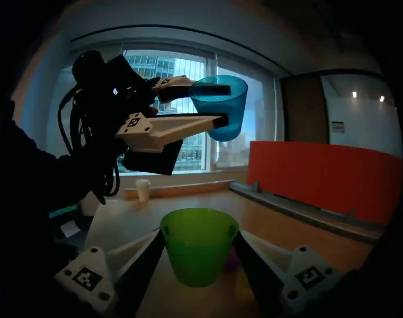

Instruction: Pour water

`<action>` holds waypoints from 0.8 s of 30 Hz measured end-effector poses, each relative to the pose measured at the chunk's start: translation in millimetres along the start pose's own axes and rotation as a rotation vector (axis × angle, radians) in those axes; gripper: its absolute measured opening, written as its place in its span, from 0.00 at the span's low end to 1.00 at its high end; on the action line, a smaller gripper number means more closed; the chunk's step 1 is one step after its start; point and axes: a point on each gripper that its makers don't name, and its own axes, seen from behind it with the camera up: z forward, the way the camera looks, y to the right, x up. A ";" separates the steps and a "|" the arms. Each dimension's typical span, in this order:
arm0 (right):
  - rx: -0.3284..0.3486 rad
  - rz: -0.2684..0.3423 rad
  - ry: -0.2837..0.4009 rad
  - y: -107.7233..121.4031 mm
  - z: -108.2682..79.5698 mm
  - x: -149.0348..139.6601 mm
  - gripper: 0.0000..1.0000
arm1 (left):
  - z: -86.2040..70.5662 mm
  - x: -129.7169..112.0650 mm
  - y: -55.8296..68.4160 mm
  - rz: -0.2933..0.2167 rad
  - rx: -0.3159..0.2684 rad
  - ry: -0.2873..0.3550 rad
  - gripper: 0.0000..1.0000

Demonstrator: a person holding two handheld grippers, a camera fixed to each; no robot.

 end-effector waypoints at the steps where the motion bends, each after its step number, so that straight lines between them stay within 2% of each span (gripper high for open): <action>1: -0.001 0.000 0.000 0.2 0.3 0.2 0.91 | 0.3 0.1 -0.1 0.005 0.000 0.000 0.84; 17: -0.012 -0.006 0.007 7.0 0.4 3.5 0.90 | 5.9 5.9 -2.0 0.078 0.003 0.010 0.84; 24: -0.014 -0.010 0.008 8.7 -0.8 5.6 0.91 | 5.0 9.4 -3.1 0.094 0.004 0.019 0.84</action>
